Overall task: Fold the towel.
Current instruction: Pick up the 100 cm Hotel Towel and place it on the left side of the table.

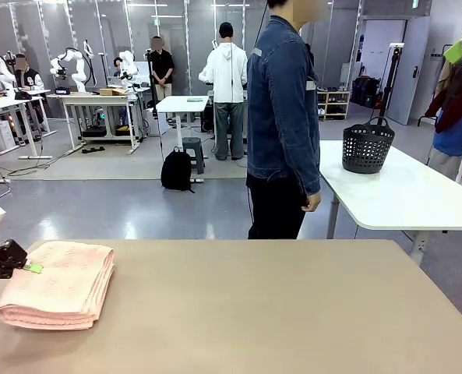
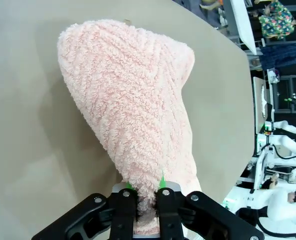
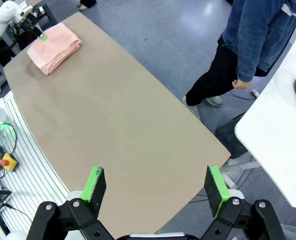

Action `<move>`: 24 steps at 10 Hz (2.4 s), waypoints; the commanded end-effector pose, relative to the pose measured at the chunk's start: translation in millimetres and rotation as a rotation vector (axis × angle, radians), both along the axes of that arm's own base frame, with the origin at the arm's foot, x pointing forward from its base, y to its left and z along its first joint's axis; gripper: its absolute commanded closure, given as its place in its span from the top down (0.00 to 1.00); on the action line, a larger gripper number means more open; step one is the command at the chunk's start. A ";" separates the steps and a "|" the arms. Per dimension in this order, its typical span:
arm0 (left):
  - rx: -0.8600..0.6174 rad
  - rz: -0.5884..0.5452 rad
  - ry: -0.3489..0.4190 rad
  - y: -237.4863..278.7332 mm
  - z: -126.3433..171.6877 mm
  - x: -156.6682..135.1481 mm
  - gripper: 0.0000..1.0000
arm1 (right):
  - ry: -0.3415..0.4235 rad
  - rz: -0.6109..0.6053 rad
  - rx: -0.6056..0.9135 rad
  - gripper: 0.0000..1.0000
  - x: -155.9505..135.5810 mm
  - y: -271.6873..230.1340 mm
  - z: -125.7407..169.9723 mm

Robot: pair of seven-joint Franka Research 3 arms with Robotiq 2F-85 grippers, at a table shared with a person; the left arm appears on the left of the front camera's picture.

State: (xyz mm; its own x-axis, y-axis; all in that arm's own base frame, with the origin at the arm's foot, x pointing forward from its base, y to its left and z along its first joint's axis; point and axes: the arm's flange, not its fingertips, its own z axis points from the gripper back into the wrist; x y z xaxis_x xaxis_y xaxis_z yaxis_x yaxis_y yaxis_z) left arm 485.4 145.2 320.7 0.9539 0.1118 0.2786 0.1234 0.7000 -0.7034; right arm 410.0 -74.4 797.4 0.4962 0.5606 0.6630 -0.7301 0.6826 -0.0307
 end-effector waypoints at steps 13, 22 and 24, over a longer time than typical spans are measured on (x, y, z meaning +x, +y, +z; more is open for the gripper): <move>0.314 -0.002 -0.271 -9.3 62.0 -45.2 1.00 | 0.007 0.004 -0.007 1.00 -0.9 0.9 0.2; 0.286 -0.005 -0.255 -9.3 65.5 -41.4 1.00 | 0.007 0.004 -0.007 1.00 -0.9 0.9 0.2; 0.286 -0.005 -0.255 -9.3 65.5 -41.4 1.00 | 0.007 0.004 -0.007 1.00 -0.9 0.9 0.2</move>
State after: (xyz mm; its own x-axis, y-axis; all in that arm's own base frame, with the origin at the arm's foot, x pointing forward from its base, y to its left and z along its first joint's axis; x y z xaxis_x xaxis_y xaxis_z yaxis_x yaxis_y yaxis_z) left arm 438.4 134.0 385.5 0.8499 -0.0083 0.5269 0.2741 0.8610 -0.4285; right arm 410.1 -74.3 797.5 0.4960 0.5608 0.6629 -0.7303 0.6824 -0.0308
